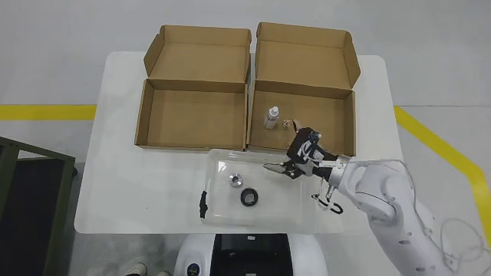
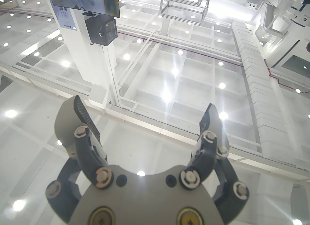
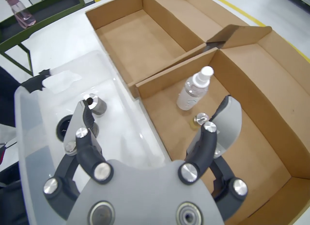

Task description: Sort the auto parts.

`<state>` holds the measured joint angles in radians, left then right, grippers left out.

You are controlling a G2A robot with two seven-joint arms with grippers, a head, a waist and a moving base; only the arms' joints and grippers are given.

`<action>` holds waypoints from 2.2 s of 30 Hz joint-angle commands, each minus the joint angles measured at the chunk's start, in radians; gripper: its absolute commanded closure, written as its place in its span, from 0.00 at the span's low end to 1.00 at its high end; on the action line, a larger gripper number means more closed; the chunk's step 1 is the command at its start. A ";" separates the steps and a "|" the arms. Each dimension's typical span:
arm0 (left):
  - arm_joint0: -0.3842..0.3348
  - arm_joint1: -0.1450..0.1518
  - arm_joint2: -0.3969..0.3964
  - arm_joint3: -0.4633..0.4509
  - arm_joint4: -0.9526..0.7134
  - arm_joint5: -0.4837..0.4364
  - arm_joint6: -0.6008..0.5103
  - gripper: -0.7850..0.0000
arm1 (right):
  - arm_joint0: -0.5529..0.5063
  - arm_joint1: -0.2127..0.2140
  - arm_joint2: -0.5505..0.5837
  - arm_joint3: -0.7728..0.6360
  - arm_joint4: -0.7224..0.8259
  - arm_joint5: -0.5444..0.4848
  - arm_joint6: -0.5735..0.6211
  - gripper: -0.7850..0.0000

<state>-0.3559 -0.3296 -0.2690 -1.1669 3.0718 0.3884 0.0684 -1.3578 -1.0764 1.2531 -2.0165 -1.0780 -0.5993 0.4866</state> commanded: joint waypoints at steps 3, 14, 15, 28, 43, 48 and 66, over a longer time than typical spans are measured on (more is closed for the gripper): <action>0.000 0.000 0.000 0.000 0.000 0.000 0.000 0.00 | -0.052 0.009 -0.015 -0.083 -0.070 -0.091 -0.011 0.00; 0.000 0.000 0.000 0.000 0.000 0.000 0.000 0.00 | -0.148 0.019 -0.104 -0.132 -0.249 -0.158 -0.041 0.00; 0.000 0.000 0.000 0.000 0.000 0.000 0.000 0.00 | -0.150 0.019 -0.115 -0.131 -0.265 -0.159 -0.045 0.00; 0.000 0.000 0.000 0.000 0.000 0.000 0.000 0.00 | -0.103 0.015 -0.205 -0.084 -0.379 -0.167 -0.058 0.00; 0.000 0.000 0.000 0.000 0.000 0.000 0.000 0.00 | -0.058 0.010 -0.236 -0.047 -0.286 -0.153 -0.033 0.00; 0.000 0.000 0.000 0.000 0.000 0.000 0.000 0.00 | -0.056 0.010 -0.228 -0.033 -0.267 -0.131 -0.039 0.03; 0.000 0.000 0.000 0.000 0.000 0.000 0.000 0.00 | -0.016 0.008 -0.265 0.079 -0.328 -0.117 -0.064 0.20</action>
<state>-0.3559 -0.3296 -0.2690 -1.1669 3.0718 0.3884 0.0684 -1.3758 -1.0681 0.9902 -1.9438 -1.4034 -0.7184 0.4249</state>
